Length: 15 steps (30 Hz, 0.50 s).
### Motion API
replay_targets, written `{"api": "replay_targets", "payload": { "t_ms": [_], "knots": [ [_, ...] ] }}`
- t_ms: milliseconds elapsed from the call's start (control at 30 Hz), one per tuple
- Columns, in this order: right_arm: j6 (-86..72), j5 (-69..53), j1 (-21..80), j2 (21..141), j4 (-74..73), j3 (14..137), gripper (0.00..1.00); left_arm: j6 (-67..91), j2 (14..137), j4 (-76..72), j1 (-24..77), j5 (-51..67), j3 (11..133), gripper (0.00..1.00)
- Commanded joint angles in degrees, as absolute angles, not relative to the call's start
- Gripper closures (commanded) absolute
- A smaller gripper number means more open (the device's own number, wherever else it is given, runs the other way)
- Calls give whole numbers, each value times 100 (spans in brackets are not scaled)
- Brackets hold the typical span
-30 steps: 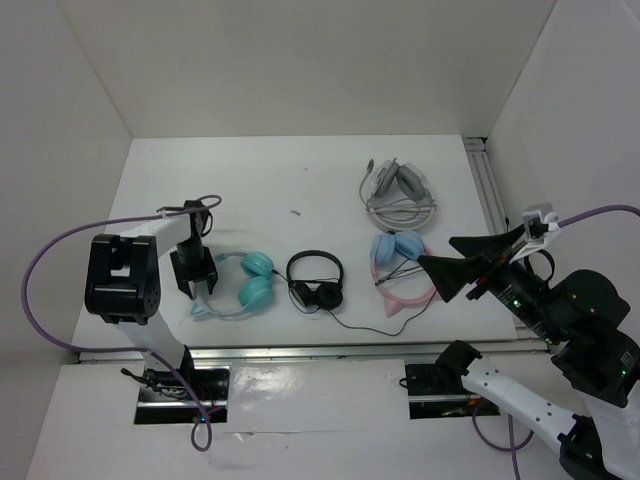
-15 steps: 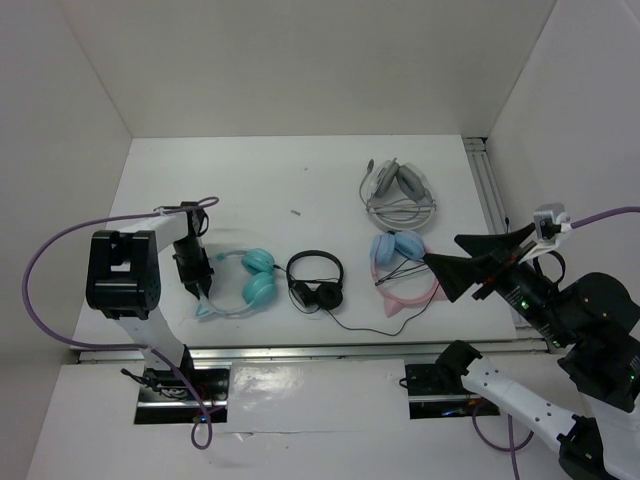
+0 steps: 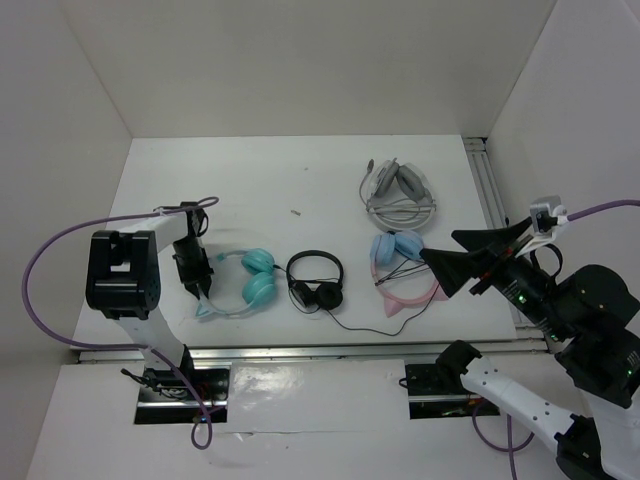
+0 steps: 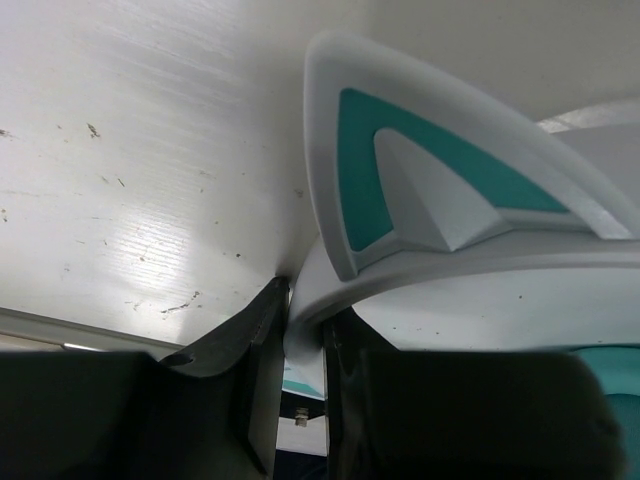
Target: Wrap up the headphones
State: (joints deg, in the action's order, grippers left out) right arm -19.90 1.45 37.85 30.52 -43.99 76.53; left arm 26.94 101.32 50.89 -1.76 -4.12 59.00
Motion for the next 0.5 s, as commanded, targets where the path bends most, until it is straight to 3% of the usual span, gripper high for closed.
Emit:
{"api": "replay_targets", "payload": {
  "t_ms": [0,200,467],
  "knots": [
    [-1986,0,3718,3129,-4192,7831,0,2611,10336,4482,-80,-694,5677,100],
    [-1986,-122,3613,3182,-4140,7778,0,2672,9643,4729,132,-1274,5870,100],
    [-1986,-448,3446,3296,-3902,7664,0,2566,8702,5510,368,-932,6828,100]
  ]
}}
